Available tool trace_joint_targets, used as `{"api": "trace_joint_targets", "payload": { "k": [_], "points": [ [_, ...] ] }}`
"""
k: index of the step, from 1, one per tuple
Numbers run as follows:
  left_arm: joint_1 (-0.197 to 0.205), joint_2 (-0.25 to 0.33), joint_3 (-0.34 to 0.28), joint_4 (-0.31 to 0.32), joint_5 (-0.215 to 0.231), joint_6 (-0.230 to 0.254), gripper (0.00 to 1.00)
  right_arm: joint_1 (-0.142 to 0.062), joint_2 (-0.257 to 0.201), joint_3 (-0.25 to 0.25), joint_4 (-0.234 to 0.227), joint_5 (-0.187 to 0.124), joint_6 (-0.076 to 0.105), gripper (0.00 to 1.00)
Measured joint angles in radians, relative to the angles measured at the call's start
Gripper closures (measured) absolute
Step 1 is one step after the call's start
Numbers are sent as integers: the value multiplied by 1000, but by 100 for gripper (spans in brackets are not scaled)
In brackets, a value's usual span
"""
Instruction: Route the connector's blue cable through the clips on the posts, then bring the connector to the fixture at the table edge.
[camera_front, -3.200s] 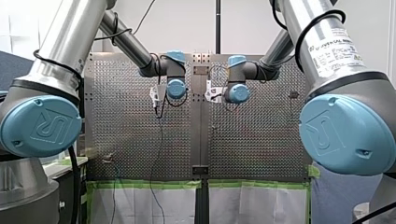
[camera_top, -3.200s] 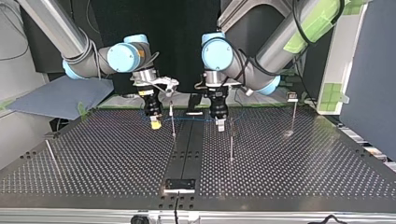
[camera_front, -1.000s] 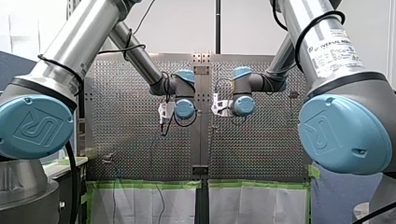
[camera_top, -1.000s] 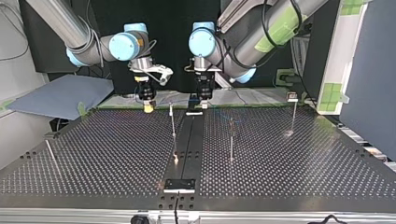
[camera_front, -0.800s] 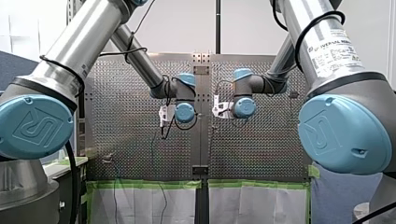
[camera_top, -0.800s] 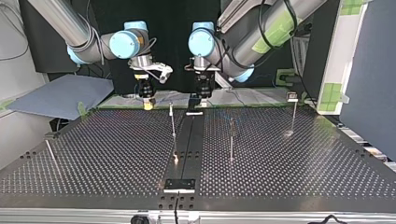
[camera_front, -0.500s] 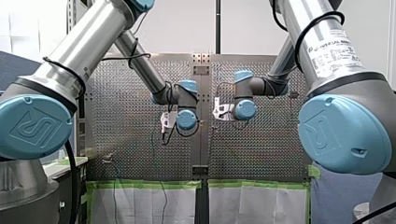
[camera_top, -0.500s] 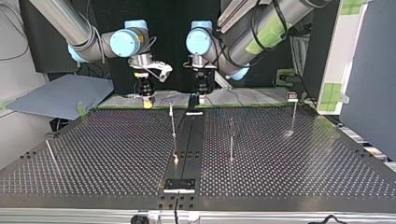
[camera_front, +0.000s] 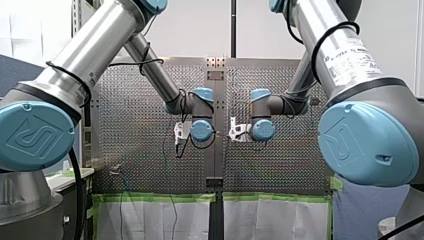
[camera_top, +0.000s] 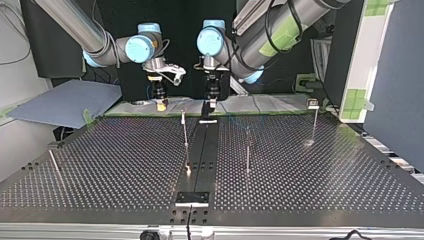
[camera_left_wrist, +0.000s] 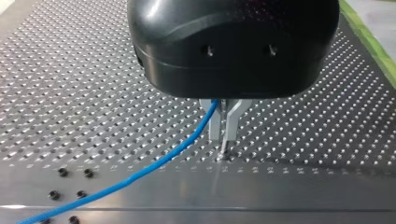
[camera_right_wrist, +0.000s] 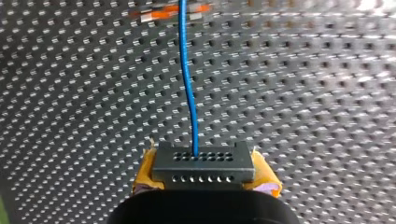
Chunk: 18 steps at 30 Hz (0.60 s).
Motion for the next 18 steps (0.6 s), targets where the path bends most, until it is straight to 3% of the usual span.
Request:
{"api": "trace_joint_targets", "payload": {
  "k": [7, 18],
  "points": [
    [-12, -44, 1, 24, -11, -3, 93, -20, 27, 4, -16, -3, -9, 100],
    [-18, -62, 2, 36, -14, -3, 93, -53, 50, 5, -30, -4, -34, 100]
  ]
}}
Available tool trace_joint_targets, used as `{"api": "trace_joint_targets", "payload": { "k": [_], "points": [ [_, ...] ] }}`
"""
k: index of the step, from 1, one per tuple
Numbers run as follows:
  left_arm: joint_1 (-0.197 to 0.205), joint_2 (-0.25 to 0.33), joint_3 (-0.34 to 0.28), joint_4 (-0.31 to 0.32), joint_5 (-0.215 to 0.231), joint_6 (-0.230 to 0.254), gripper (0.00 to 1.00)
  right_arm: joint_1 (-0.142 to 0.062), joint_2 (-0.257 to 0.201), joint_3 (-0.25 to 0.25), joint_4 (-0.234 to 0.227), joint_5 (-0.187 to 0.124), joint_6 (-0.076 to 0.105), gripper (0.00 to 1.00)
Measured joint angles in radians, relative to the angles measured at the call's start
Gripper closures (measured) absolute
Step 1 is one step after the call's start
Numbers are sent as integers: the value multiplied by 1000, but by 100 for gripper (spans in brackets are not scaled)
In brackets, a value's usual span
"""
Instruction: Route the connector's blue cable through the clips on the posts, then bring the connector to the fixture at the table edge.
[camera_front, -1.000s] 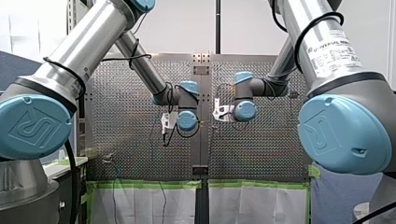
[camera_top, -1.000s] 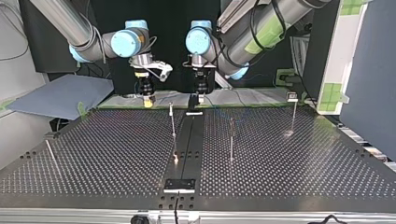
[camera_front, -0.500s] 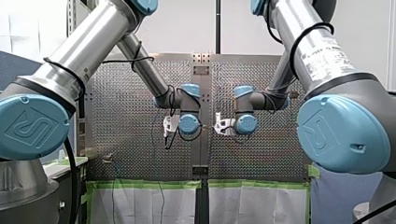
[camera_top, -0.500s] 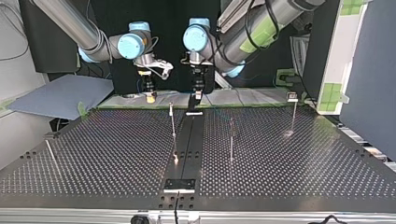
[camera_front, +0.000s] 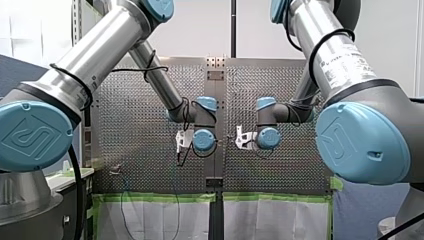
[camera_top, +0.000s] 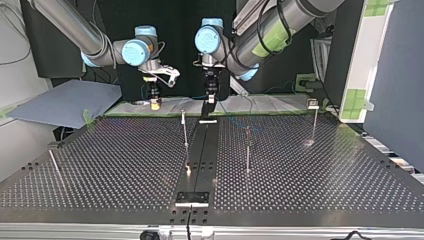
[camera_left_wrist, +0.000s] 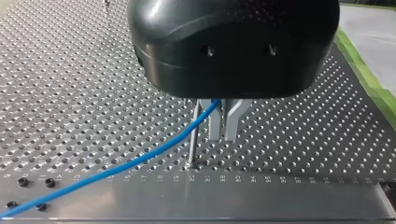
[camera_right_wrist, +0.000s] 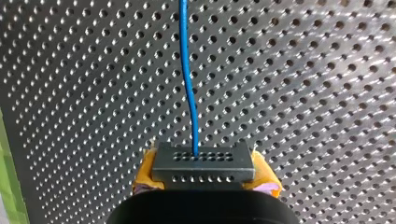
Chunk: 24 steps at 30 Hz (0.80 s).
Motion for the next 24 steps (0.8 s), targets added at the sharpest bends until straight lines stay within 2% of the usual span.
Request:
{"api": "trace_joint_targets", "payload": {
  "k": [6, 15, 19, 24],
  "points": [
    [0, -8, 5, 8, 1, 0, 93, -21, 9, 0, -16, -11, -18, 100],
    [4, -15, 14, 8, 9, 0, 93, -51, 12, 0, -44, -66, -55, 100],
    [2, -31, 29, 0, 12, -1, 93, -64, 12, -3, -49, -91, -58, 100],
    [-2, -57, 52, -3, 9, -9, 93, -80, 13, -5, -51, -105, -58, 100]
  ]
}}
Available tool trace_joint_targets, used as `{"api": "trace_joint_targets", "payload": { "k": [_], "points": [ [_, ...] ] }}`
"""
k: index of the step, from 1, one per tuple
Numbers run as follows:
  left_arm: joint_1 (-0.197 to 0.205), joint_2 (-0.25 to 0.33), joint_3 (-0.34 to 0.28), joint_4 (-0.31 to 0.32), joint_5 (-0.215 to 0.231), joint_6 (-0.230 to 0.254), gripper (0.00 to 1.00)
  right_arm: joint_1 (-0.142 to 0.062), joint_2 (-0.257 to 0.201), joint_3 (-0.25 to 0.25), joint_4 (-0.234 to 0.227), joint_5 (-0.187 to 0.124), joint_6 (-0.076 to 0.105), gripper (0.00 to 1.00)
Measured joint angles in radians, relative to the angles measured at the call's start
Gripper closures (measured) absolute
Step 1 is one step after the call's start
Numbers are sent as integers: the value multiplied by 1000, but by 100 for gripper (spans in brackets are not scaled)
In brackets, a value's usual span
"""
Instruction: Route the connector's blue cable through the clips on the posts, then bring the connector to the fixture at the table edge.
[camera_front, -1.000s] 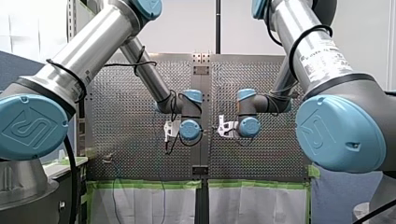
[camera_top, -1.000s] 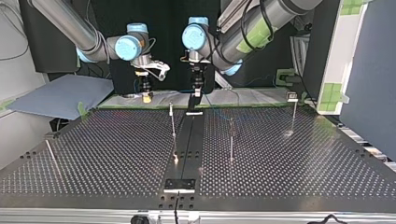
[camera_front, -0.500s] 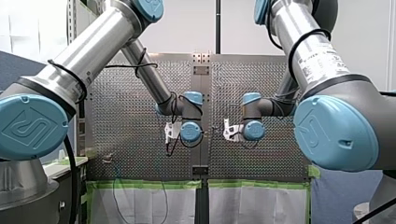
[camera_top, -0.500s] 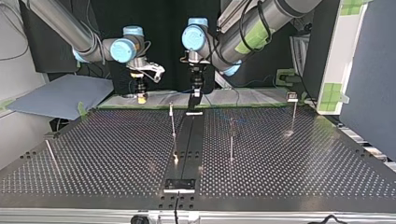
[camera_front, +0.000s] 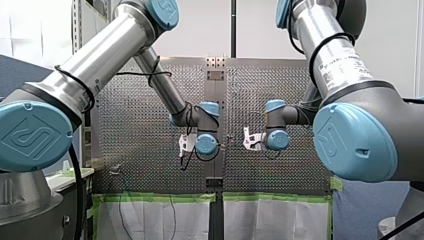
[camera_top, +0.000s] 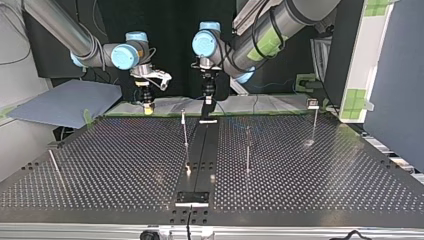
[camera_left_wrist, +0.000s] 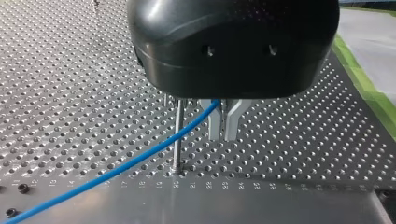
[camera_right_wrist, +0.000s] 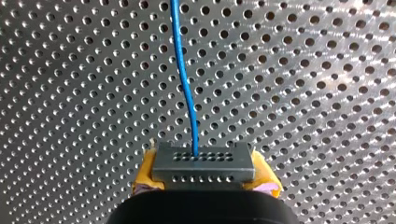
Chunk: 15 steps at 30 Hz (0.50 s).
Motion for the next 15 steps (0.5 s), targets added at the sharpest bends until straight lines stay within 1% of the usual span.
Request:
{"api": "trace_joint_targets", "payload": {
  "k": [7, 11, 15],
  "points": [
    [-1, -5, 33, -11, -8, -4, 93, -21, 0, -8, 2, -11, -3, 100],
    [-1, -6, 44, -17, -14, -4, 93, -30, 1, -13, 5, -12, -3, 100],
    [5, -8, 50, -20, -9, -4, 93, -39, 2, -16, 7, -13, -4, 100]
  ]
}}
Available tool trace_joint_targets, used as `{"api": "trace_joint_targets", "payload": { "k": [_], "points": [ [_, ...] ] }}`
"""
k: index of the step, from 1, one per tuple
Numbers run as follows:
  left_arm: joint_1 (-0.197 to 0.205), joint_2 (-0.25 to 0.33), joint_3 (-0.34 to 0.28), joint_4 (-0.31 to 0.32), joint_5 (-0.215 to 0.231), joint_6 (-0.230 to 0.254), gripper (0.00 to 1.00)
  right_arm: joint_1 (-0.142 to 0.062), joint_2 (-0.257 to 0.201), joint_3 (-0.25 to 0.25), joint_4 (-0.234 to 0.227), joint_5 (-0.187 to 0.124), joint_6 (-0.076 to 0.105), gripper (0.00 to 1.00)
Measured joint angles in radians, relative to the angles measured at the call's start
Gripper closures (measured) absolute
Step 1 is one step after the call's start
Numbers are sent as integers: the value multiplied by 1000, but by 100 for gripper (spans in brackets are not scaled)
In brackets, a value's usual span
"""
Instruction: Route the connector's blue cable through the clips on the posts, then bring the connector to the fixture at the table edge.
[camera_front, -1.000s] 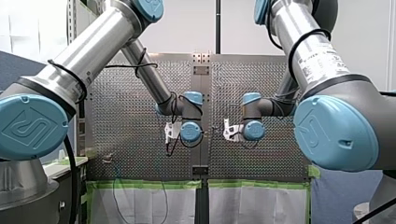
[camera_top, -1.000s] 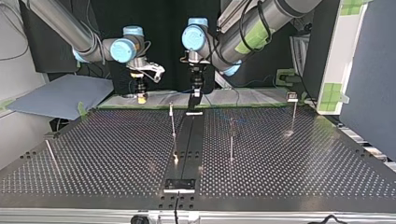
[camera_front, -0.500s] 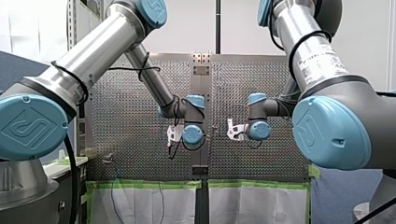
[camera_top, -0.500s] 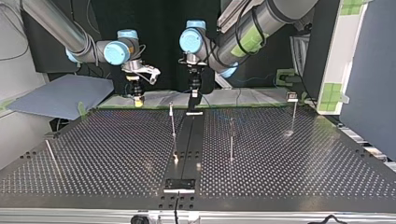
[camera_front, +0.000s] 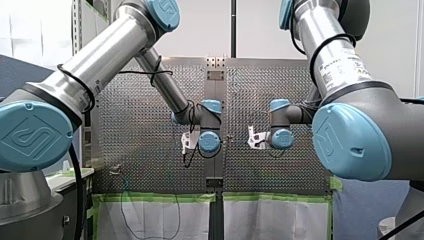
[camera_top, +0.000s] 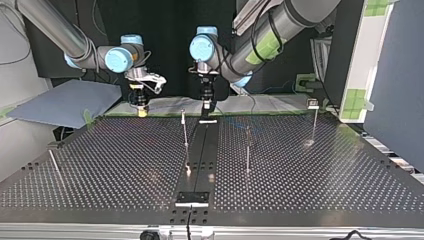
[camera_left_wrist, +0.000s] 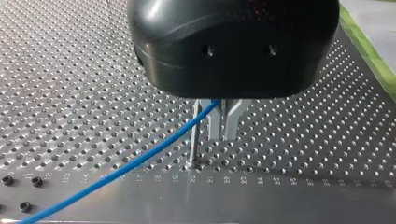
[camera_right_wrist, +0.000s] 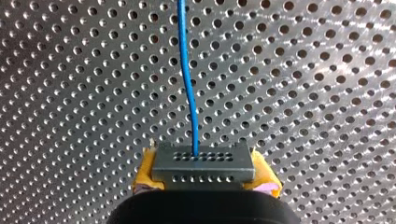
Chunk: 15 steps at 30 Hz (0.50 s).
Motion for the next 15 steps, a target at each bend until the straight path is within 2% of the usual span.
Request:
{"api": "trace_joint_targets", "payload": {
  "k": [15],
  "points": [
    [21, -4, 36, -26, 21, -4, 90, -26, 3, -20, 15, 0, -2, 100]
  ]
}}
